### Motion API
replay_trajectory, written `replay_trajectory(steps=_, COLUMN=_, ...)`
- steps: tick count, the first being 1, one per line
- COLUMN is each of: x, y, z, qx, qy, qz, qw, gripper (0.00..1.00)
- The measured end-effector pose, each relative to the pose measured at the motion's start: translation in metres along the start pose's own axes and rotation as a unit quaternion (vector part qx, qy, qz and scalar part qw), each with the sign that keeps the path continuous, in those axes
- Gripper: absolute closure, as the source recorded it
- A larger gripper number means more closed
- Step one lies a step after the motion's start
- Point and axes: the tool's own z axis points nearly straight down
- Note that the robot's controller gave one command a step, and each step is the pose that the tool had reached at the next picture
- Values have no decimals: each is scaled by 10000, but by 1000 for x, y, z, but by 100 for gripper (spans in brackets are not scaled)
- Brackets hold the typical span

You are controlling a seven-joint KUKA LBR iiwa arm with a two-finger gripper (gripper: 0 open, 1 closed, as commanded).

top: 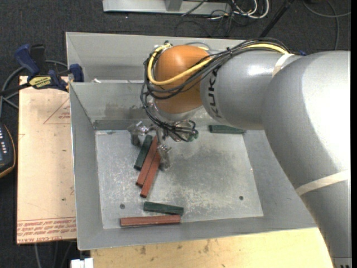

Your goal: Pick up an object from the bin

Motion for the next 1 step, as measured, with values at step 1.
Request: replay_trajectory(steps=1, x=0, y=-2, z=-1, qx=5, qy=-5, qz=15, qw=10000, gripper=100)
